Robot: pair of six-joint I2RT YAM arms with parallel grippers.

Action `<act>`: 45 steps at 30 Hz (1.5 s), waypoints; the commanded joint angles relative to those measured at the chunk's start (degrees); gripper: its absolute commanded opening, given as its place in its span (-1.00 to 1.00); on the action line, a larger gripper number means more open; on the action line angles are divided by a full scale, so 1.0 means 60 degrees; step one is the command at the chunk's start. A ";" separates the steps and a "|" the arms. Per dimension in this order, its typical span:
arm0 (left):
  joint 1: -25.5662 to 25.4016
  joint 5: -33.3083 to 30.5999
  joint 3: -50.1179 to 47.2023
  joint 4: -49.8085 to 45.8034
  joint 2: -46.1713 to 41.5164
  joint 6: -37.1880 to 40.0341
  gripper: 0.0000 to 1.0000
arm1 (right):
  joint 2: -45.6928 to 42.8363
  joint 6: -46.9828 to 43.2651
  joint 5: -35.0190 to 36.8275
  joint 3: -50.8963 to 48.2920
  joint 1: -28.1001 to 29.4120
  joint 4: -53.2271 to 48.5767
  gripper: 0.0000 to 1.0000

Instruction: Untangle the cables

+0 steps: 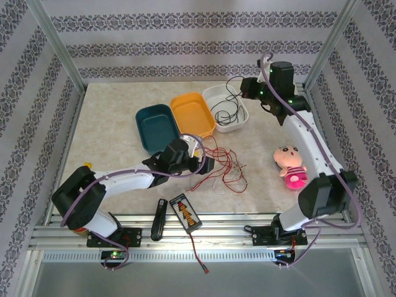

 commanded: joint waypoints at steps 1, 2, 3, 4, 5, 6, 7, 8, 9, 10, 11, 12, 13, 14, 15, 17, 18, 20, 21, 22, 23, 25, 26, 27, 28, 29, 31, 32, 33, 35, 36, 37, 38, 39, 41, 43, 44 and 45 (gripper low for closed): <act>-0.0118 -0.0784 -0.0423 -0.0378 -0.0649 0.0018 0.99 | 0.0847 -0.0575 0.0508 0.0829 -0.0098 -0.0005 -0.95; -0.0118 -0.0926 -0.0520 -0.0426 -0.0809 -0.0003 0.99 | 0.1160 -0.0677 0.0549 0.1057 -0.0103 -0.0077 -0.95; -0.0118 -0.1056 -0.0600 -0.0479 -0.0934 0.0001 0.99 | 0.1428 -0.0771 0.0594 0.1311 -0.0111 -0.0133 -0.95; -0.0118 -0.1169 -0.0672 -0.0550 -0.1058 -0.0015 0.99 | 0.1715 -0.0904 0.0637 0.1561 -0.0106 -0.0227 -0.95; -0.0118 -0.1283 -0.0719 -0.0652 -0.1158 -0.0024 0.99 | 0.2027 -0.1049 0.0720 0.1811 -0.0111 -0.0320 -0.95; -0.0117 -0.1387 -0.0760 -0.0731 -0.1243 -0.0011 0.99 | 0.2249 -0.1179 0.0772 0.2038 -0.0111 -0.0440 -0.95; -0.0118 -0.1494 -0.0804 -0.0815 -0.1344 -0.0019 0.99 | 0.2559 -0.1355 0.0857 0.2309 -0.0111 -0.0581 -0.95; -0.0118 -0.1584 -0.0838 -0.0900 -0.1413 -0.0045 0.99 | 0.2836 -0.1530 0.0916 0.2576 -0.0111 -0.0738 -0.95; -0.0118 -0.1639 -0.0864 -0.0949 -0.1459 -0.0047 0.99 | 0.3079 -0.1703 0.0919 0.2803 -0.0116 -0.0847 -0.95; -0.0114 -0.1710 -0.0907 -0.0991 -0.1543 -0.0065 0.99 | 0.3337 -0.1890 0.0949 0.3045 -0.0113 -0.1022 -0.95; -0.0118 -0.1755 -0.0945 -0.1015 -0.1613 -0.0090 0.99 | 0.3582 -0.2032 0.0962 0.3288 -0.0118 -0.1194 -0.95; -0.0118 -0.1811 -0.0981 -0.1030 -0.1673 -0.0091 0.99 | 0.3790 -0.2153 0.0944 0.3477 -0.0111 -0.1306 -0.96; -0.0118 -0.1871 -0.1010 -0.1056 -0.1717 -0.0108 0.99 | 0.3974 -0.2249 0.0947 0.3656 -0.0111 -0.1434 -0.96; -0.0118 -0.1931 -0.1037 -0.1082 -0.1750 -0.0114 0.99 | 0.4188 -0.2329 0.0910 0.3789 -0.0114 -0.1518 -0.96; -0.0120 -0.1968 -0.1058 -0.1089 -0.1782 -0.0127 0.99 | 0.4316 -0.2387 0.0868 0.3891 -0.0103 -0.1604 -0.96; -0.0118 -0.2035 -0.1112 -0.1115 -0.1798 -0.0160 0.99 | 0.4635 -0.2483 0.0809 0.4067 -0.0096 -0.1804 -0.96; -0.0118 -0.2056 -0.1127 -0.1104 -0.1815 -0.0190 0.99 | 0.4767 -0.2521 0.0736 0.4153 -0.0096 -0.1938 -0.96; -0.0118 -0.2109 -0.1144 -0.1069 -0.1820 -0.0222 0.99 | 0.4989 -0.2553 0.0550 0.4255 -0.0086 -0.2155 -0.97; -0.0118 -0.2121 -0.1151 -0.1036 -0.1820 -0.0230 0.99 | 0.5083 -0.2613 0.0354 0.4266 -0.0046 -0.2260 -0.97; -0.0118 -0.2139 -0.1168 -0.1006 -0.1822 -0.0231 0.99 | 0.5141 -0.2669 0.0215 0.4268 -0.0010 -0.2346 -0.97; -0.0118 -0.2154 -0.1176 -0.0976 -0.1798 -0.0252 0.99 | 0.5197 -0.2751 0.0141 0.4267 0.0049 -0.2448 -0.97; -0.0117 -0.2185 -0.1163 -0.0958 -0.1787 -0.0244 0.99 | 0.5333 -0.2915 0.0102 0.4316 0.0154 -0.2669 -0.95; -0.0118 -0.2197 -0.1168 -0.0958 -0.1781 -0.0248 0.99 | 0.5410 -0.2960 0.0144 0.4352 0.0200 -0.2778 -0.93; -0.0118 -0.2198 -0.1160 -0.0945 -0.1764 -0.0244 0.99 | 0.5490 -0.2967 0.0137 0.4373 0.0219 -0.2845 -0.93; -0.0118 -0.2197 -0.1153 -0.0943 -0.1740 -0.0242 0.99 | 0.5571 -0.2969 0.0127 0.4395 0.0226 -0.2902 -0.93; -0.0118 -0.2184 -0.1161 -0.0947 -0.1727 -0.0237 0.99 | 0.5664 -0.2951 0.0127 0.4440 0.0213 -0.2979 -0.91; -0.0118 -0.2156 -0.1160 -0.0943 -0.1725 -0.0245 0.99 | 0.5894 -0.2844 0.0314 0.4613 0.0212 -0.3175 -0.88; -0.0118 -0.2141 -0.1157 -0.0943 -0.1706 -0.0260 0.99 | 0.6041 -0.2797 0.0445 0.4772 0.0224 -0.3331 -0.86; -0.0118 -0.2139 -0.1173 -0.0943 -0.1695 -0.0278 0.99 | 0.6204 -0.2759 0.0547 0.4957 0.0212 -0.3502 -0.83; -0.0118 -0.2140 -0.1210 -0.0929 -0.1699 -0.0303 0.99 | 0.6545 -0.2667 0.0696 0.5363 0.0204 -0.3807 -0.79; -0.0118 -0.2139 -0.1219 -0.0928 -0.1697 -0.0305 0.99 | 0.6748 -0.2605 0.0827 0.5612 0.0210 -0.3992 -0.77; -0.0119 -0.2139 -0.1220 -0.0929 -0.1699 -0.0312 0.99 | 0.6904 -0.2573 0.0943 0.5825 0.0204 -0.4148 -0.75; -0.0118 -0.2145 -0.1233 -0.0936 -0.1713 -0.0305 0.99 | 0.7114 -0.2540 0.1090 0.6053 0.0205 -0.4299 -0.74; -0.0118 -0.2159 -0.1248 -0.0918 -0.1731 -0.0318 0.99 | 0.7257 -0.2499 0.1268 0.6237 0.0194 -0.4417 -0.72; -0.0118 -0.2208 -0.1284 -0.0846 -0.1739 -0.0362 0.99 | 0.7473 -0.2398 0.1601 0.6521 0.0159 -0.4571 -0.67; -0.0118 -0.2294 -0.1322 -0.0809 -0.1779 -0.0423 0.99 | 0.7590 -0.2280 0.1826 0.6732 0.0113 -0.4696 -0.64; -0.0118 -0.2326 -0.1329 -0.0795 -0.1794 -0.0443 0.99 | 0.7627 -0.2233 0.1840 0.6819 0.0067 -0.4754 -0.62; -0.0118 -0.2357 -0.1333 -0.0815 -0.1810 -0.0449 0.99 | 0.7646 -0.2175 0.1899 0.6865 0.0023 -0.4811 -0.60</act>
